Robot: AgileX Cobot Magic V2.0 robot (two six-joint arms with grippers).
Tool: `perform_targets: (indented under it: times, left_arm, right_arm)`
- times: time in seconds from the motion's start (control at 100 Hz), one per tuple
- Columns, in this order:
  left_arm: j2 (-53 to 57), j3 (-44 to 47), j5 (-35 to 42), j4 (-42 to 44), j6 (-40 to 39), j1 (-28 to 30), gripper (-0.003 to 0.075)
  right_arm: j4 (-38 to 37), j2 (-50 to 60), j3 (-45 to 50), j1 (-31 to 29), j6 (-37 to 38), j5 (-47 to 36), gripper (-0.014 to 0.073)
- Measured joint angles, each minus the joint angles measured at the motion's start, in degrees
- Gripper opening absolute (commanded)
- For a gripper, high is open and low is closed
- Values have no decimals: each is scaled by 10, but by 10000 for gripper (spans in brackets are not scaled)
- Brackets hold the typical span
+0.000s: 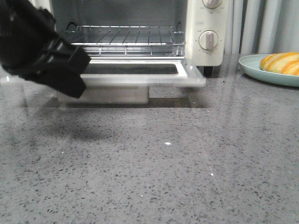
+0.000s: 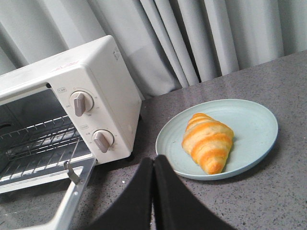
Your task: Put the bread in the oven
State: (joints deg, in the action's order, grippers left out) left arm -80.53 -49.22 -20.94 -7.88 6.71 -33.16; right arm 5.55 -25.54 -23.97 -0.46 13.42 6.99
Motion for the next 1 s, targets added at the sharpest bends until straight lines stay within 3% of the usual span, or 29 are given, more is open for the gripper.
perform_targets:
  times: [0.25, 0.39, 0.49, 0.59, 0.66, 0.86, 1.0]
  left_arm:
    - [5, 1, 24, -1, 0, 1, -21]
    - [42, 2, 14, -16, 0, 1, -21]
    - [96, 2, 11, -23, 0, 1, -21]
    - [160, 2, 7, -25, 0, 1, -21]
    - [207, 2, 3, -26, 0, 1, -22]
    - [321, 2, -28, -26, 0, 1, -22]
    - [374, 2, -49, -26, 0, 1, -22]
  right_arm:
    - [-34, -14, -45, 0, 0, 9, -48]
    - [-67, -89, -143, 0, 0, 97, -41]
    - [-87, -175, -232, 0, 0, 177, 63]
    - [-104, -268, -313, 0, 0, 235, 267]
    - [-111, -337, -369, 0, 0, 273, 356]
    - [-143, -545, -506, 0, 0, 404, 370]
    - [-150, -661, -560, 0, 0, 441, 370]
